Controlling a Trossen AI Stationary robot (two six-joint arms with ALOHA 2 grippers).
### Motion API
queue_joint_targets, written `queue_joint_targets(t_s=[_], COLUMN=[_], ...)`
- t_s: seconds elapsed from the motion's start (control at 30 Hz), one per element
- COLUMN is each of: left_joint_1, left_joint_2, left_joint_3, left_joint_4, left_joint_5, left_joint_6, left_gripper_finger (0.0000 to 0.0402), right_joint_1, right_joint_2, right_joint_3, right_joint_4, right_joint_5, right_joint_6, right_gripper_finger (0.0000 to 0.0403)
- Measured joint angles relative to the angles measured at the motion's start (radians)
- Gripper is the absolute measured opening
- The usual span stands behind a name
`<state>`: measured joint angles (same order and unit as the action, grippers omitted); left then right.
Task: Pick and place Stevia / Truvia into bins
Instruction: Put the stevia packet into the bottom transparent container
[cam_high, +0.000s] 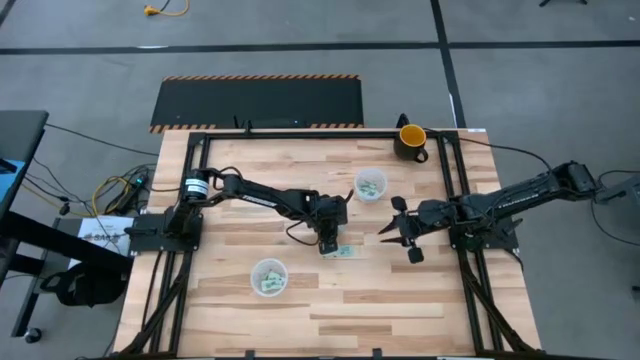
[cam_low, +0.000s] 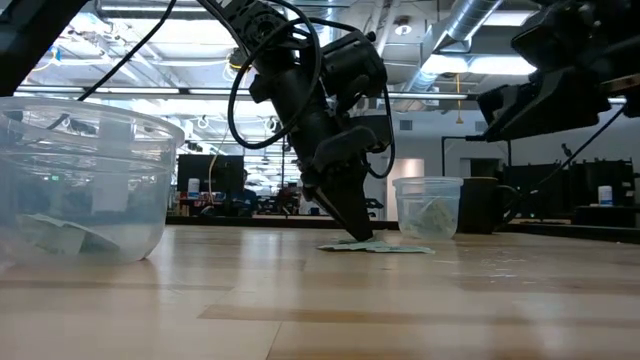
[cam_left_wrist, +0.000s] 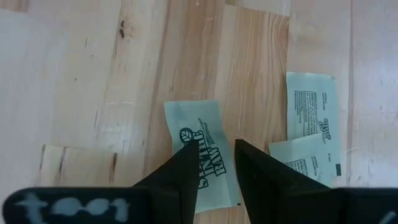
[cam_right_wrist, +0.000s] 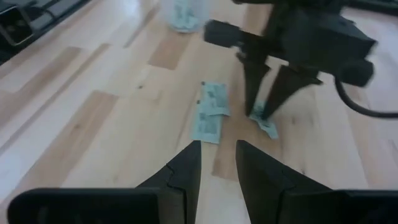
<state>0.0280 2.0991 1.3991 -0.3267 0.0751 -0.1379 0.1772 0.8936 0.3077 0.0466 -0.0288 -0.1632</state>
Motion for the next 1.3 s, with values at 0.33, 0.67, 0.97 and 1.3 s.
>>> queue_joint_targets(t_s=[0.33, 0.67, 0.97, 1.3], left_joint_1=[0.000, 0.000, -0.002, -0.006], left_joint_2=[0.000, 0.000, 0.000, 0.000], left_joint_3=[0.000, 0.000, 0.000, 0.000], left_joint_4=[0.004, 0.004, 0.019, 0.022], left_joint_5=[0.008, 0.009, 0.004, -0.006], left_joint_6=[0.011, 0.029, 0.064, 0.075], left_gripper_finger=[0.0093, 0.0030, 0.0002, 0.0005], right_joint_1=[0.101, 0.117, 0.117, 0.117], right_joint_2=[0.000, 0.000, 0.000, 0.000], right_joint_3=[0.000, 0.000, 0.000, 0.000], right_joint_4=[0.073, 0.079, 0.078, 0.078], right_joint_5=[-0.002, 0.000, 0.001, 0.001], right_joint_6=[-0.117, -0.126, -0.125, -0.125], right_gripper_finger=[0.0093, 0.0093, 0.0093, 0.0093])
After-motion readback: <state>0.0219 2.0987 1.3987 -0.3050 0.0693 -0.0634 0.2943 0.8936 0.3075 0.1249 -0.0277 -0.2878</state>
